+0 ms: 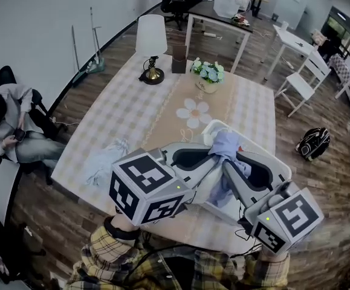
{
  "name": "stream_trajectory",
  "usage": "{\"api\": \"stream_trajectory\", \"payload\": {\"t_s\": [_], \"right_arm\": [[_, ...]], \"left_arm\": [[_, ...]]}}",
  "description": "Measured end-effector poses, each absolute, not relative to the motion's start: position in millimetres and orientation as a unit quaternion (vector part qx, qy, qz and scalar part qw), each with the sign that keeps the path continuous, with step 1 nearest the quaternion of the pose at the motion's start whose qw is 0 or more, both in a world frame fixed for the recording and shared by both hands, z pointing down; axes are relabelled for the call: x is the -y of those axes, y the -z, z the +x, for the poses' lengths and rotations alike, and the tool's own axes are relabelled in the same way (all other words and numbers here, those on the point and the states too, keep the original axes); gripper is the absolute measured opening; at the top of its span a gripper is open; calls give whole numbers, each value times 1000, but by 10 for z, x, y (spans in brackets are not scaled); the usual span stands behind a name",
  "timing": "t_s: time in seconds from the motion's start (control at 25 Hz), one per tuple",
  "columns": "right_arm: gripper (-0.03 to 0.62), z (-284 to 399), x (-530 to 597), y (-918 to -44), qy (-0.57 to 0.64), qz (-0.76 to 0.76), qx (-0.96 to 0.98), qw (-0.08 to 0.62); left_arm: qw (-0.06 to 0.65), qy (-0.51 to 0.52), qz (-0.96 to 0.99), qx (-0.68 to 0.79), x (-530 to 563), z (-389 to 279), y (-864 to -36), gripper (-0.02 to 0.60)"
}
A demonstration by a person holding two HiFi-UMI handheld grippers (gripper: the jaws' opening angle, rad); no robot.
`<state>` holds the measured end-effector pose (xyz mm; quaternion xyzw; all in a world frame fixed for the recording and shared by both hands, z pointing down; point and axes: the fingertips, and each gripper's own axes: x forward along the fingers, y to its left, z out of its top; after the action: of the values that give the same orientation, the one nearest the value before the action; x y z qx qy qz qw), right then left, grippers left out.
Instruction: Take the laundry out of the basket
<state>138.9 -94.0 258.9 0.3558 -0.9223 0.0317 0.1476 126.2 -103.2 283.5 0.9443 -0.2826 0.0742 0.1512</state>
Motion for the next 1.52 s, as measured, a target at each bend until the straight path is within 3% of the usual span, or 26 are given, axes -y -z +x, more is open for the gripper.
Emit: {"api": "stream_trajectory", "payload": {"t_s": [0.6, 1.52], "right_arm": [[84, -1141, 1292, -2341, -26, 334, 936, 108], [83, -3804, 1362, -2451, -51, 138, 986, 81]], "left_arm": [[186, 3, 937, 296, 1367, -1258, -2597, 40], [185, 37, 842, 505, 1407, -3983, -2621, 35]]}}
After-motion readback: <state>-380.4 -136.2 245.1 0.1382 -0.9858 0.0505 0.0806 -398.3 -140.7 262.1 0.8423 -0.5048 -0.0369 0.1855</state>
